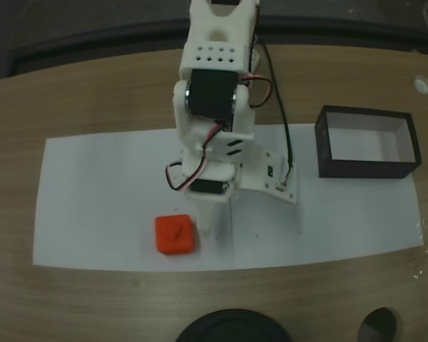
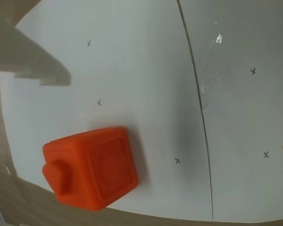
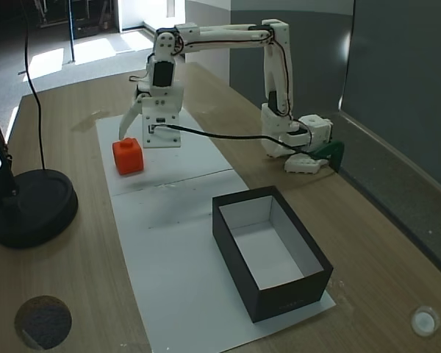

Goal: Grab a orange square and put it in the box.

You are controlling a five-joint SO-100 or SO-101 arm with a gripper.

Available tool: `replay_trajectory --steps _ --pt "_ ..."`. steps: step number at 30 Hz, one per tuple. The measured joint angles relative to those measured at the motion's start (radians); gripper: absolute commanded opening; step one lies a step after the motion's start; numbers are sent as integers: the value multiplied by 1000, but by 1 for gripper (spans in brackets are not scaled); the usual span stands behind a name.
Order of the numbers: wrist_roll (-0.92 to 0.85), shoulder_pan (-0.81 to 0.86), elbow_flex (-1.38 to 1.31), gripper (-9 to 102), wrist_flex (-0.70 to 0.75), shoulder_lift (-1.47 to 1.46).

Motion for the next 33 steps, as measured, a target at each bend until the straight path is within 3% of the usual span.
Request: replay_trajectory --steps 6,14,33 --pt "0 57 -187 32 20 -163" --pt "-29 150 -232 31 20 -256" --pt "-29 127 -253 31 -17 -347"
